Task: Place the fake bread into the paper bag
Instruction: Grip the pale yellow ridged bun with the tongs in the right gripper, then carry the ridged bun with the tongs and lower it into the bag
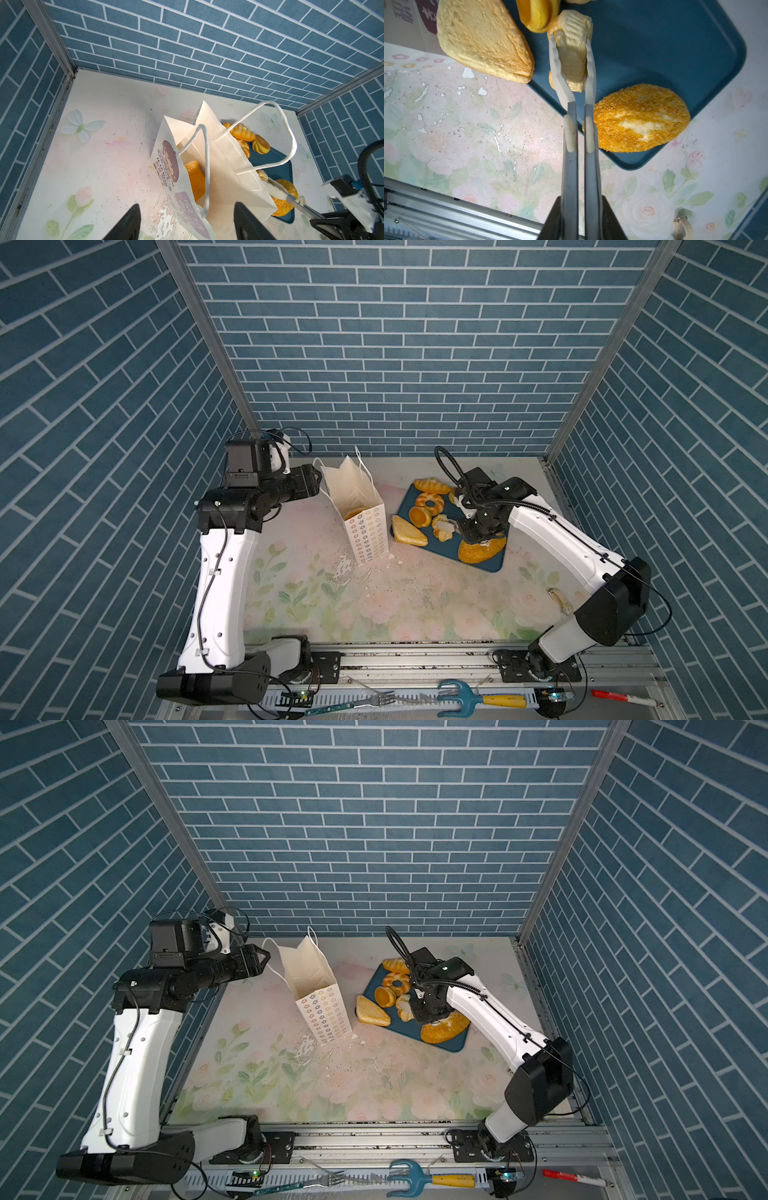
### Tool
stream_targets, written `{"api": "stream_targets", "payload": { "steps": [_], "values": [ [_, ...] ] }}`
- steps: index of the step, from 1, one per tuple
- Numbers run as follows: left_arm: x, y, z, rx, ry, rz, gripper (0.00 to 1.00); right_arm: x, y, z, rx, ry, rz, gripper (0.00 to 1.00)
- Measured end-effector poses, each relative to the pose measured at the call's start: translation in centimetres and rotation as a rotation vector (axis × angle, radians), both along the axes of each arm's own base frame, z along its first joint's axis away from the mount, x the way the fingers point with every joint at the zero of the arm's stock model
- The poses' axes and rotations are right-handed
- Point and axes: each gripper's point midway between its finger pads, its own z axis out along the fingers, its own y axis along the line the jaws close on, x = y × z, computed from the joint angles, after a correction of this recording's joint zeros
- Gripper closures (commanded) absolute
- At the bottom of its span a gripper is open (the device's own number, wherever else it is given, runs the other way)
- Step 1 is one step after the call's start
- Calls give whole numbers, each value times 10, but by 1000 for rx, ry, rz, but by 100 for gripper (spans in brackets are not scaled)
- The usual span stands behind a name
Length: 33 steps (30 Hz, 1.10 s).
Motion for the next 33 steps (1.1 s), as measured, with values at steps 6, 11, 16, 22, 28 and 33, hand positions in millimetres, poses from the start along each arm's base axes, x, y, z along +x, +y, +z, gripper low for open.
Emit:
{"api": "stream_targets", "payload": {
  "steps": [6,11,16,22,28,33],
  "values": [
    [-1,4,2,8,-8,21,28,3,-19,38,5,-106,-40,84],
    [0,6,1,12,-7,36,27,11,-20,87,56,-230,-43,84],
    [1,7,0,12,-5,45,27,11,-10,140,172,-354,11,84],
    [3,7,-2,4,4,47,27,4,22,205,333,-507,150,85],
    [11,2,-7,-11,16,28,27,-26,83,255,437,-626,405,85],
    [22,-2,-15,-21,34,17,32,-42,122,261,478,-637,545,85]
  ]
}}
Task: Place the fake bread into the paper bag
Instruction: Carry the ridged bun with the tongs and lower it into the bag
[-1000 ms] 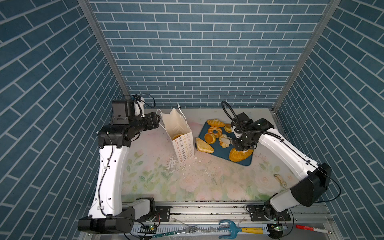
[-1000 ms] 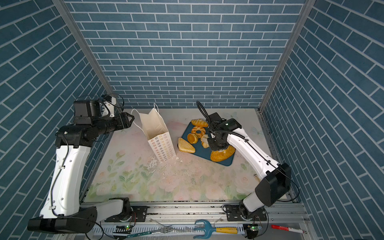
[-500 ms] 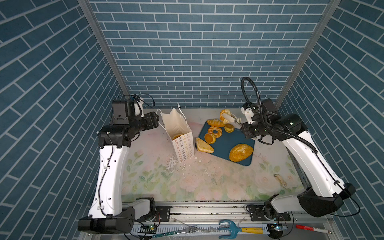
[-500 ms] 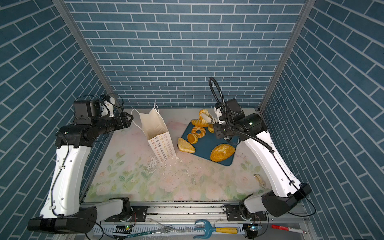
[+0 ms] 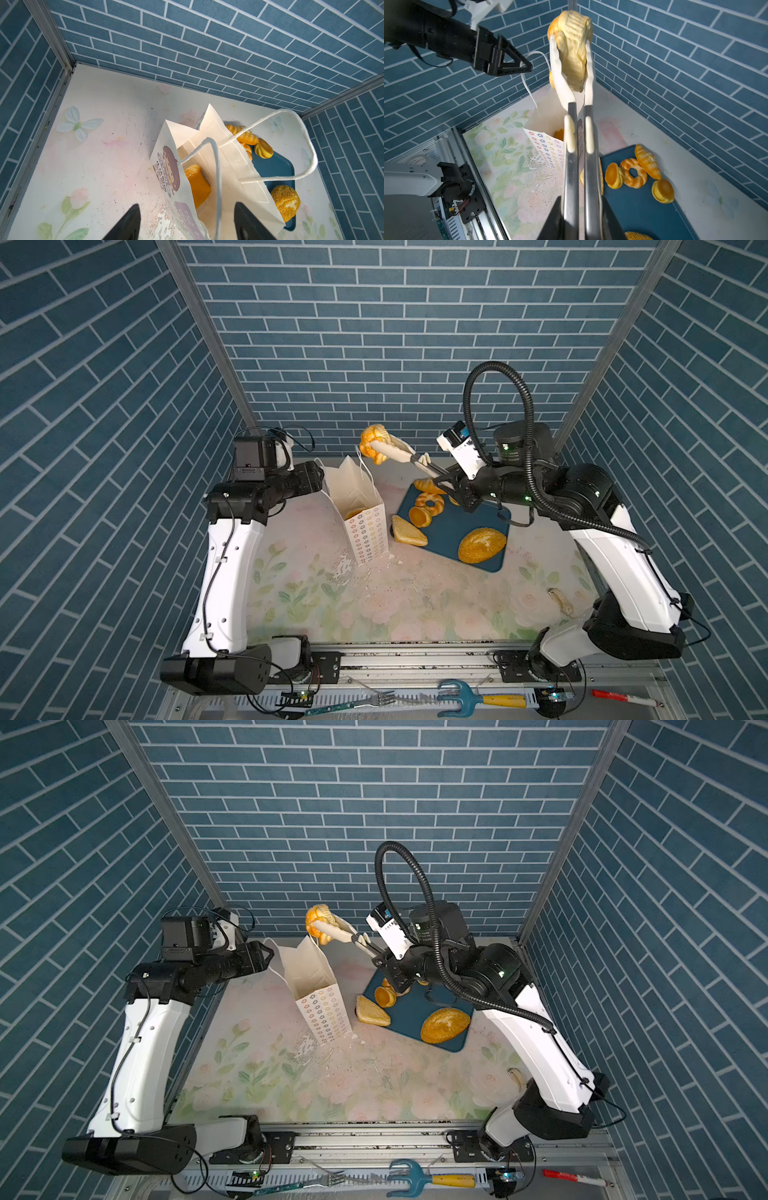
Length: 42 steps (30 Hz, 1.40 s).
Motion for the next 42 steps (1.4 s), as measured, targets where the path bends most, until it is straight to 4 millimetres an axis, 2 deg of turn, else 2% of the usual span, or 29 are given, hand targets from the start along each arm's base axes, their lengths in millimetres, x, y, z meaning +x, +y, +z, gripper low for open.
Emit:
{"api": "stream_targets", "payload": {
  "steps": [3,8,15,23,29,34,42],
  "values": [
    [4,0,-4,-5,10,4,42,-5,15,-9,-18,19,40,85],
    [6,1,-3,-1,3,10,66,-9,37,-29,-59,50,82,85],
    [6,2,-14,0,27,17,82,-8,58,-56,-121,90,105,84],
    [6,2,-14,2,27,19,84,8,69,-91,-213,123,66,81],
    [6,2,-13,1,25,19,80,13,73,-116,-287,160,55,72],
    [5,1,-13,-2,26,15,79,15,72,-119,-303,157,46,64],
    [4,1,-14,-3,32,12,78,19,70,-116,-307,136,25,64]
  ]
}}
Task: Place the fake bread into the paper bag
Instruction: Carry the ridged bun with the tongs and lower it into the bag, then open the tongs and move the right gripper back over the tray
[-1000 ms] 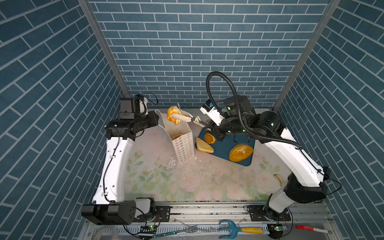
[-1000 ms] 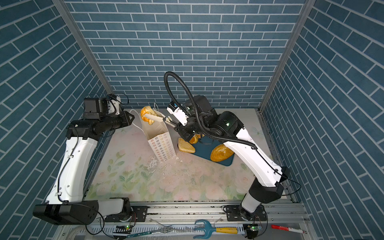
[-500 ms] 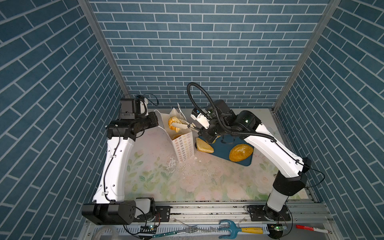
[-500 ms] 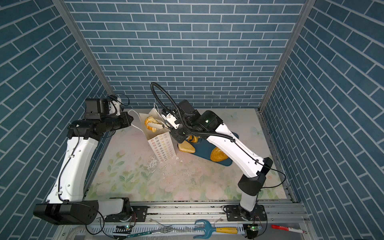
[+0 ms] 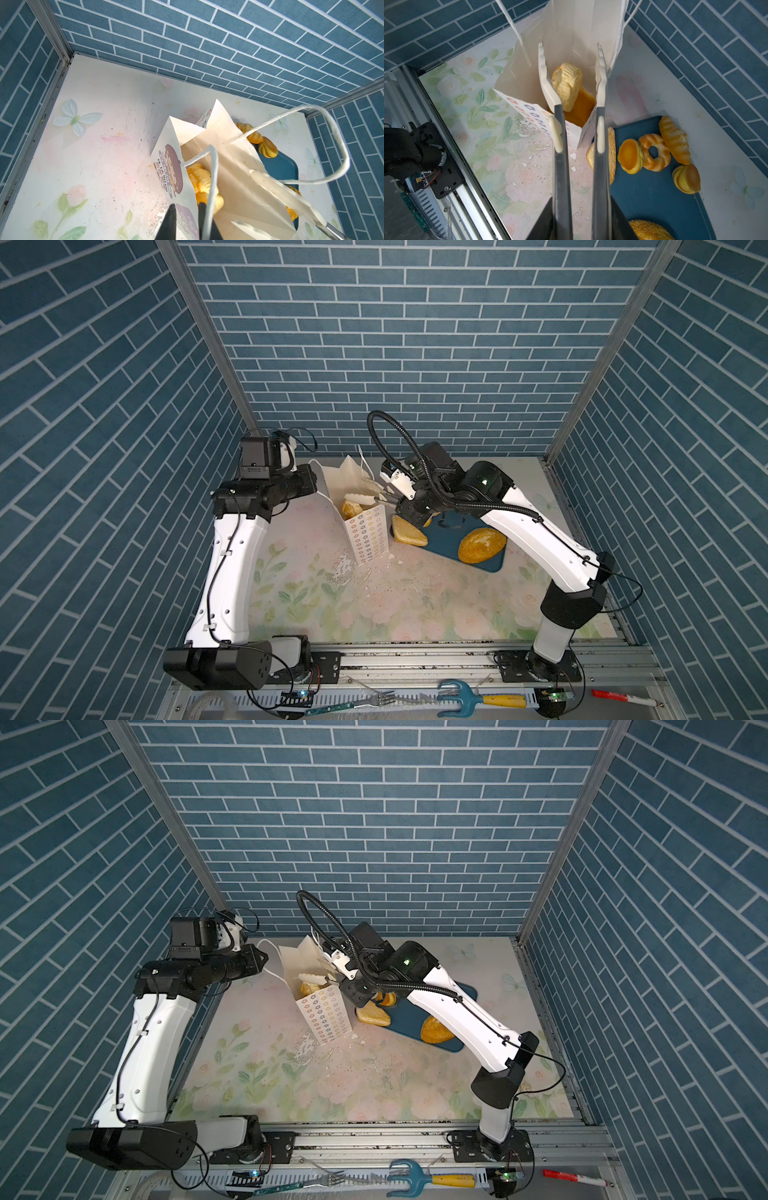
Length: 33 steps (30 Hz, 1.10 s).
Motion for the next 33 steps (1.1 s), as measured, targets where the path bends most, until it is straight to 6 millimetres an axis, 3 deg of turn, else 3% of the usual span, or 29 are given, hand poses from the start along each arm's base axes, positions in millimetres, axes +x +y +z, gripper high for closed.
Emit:
{"api": "stream_targets", "payload": {
  "steps": [4,9,14,18,22,26,28,33],
  "values": [
    [0,0,2,1,-4,0,78,0,1,16,42,-30,10,64],
    [-1,0,5,3,-10,-2,78,-12,-11,58,157,-101,39,64],
    [-1,0,6,7,-8,-4,79,-20,-46,100,223,-210,5,65],
    [-1,1,8,16,-15,-9,79,-18,-81,104,202,-257,-62,64],
    [0,1,12,21,-26,-10,80,-3,-121,87,135,-267,-171,64],
    [1,2,16,25,-35,-9,82,8,-158,46,19,-216,-265,64],
    [2,2,17,28,-37,-7,84,8,-164,22,-48,-170,-270,65],
    [8,2,17,35,-30,-11,88,3,-154,-43,-175,-20,-221,65]
  ]
}}
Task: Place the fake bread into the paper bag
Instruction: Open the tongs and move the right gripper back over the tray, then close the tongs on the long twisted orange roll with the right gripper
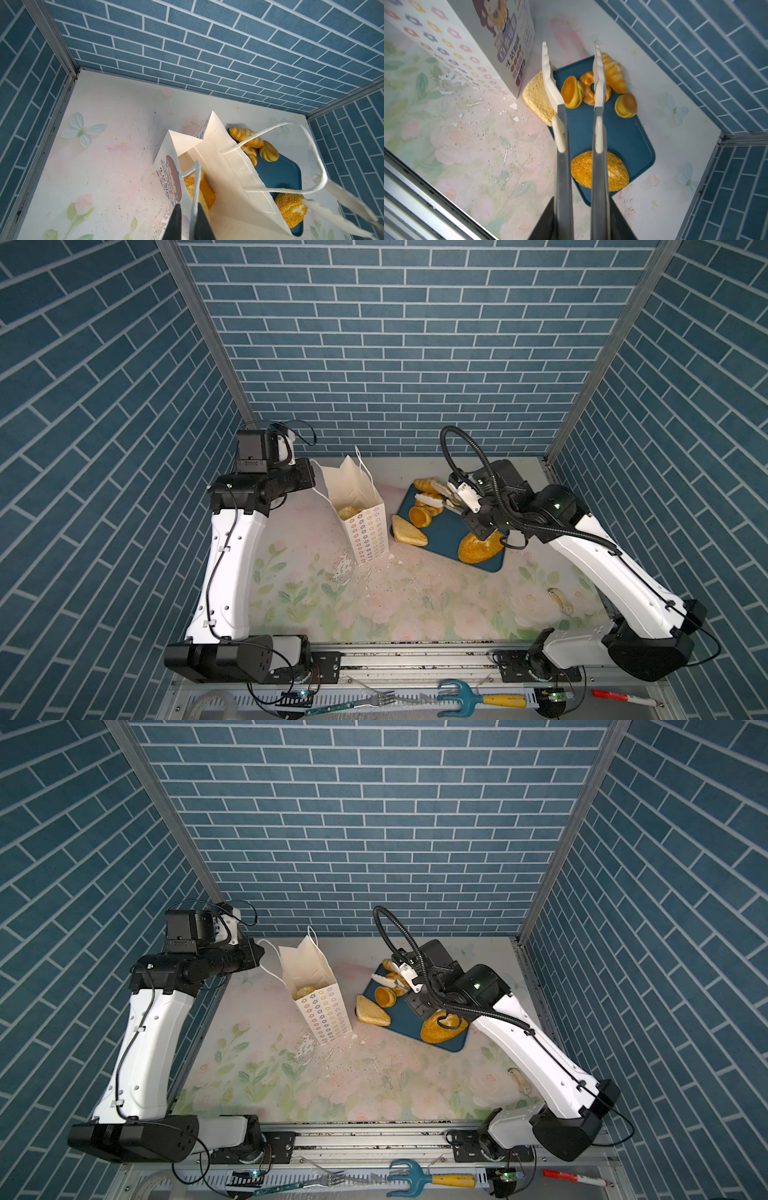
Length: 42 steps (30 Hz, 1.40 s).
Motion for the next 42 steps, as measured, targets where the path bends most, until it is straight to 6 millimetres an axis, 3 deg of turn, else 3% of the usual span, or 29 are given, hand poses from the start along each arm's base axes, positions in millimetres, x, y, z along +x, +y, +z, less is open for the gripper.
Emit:
{"api": "stream_targets", "payload": {
  "steps": [4,7,14,18,25,36,42],
  "values": [
    [2,0,-3,3,21,-3,86,-6,10,-29,-32,90,33,64],
    [2,0,-5,3,34,-5,66,-11,22,-38,-41,114,68,64],
    [0,-4,-9,-12,50,-18,51,-13,44,-66,-83,184,109,64],
    [-1,-10,-13,-21,62,-39,51,-10,49,-80,-112,208,112,63],
    [-4,-16,-27,-28,102,-54,65,-6,59,-99,-150,227,119,62],
    [-6,-14,-29,-20,106,-49,70,10,66,-118,-192,185,95,61],
    [-6,-13,-29,-16,106,-45,74,19,61,-133,-231,142,68,69]
  ]
}}
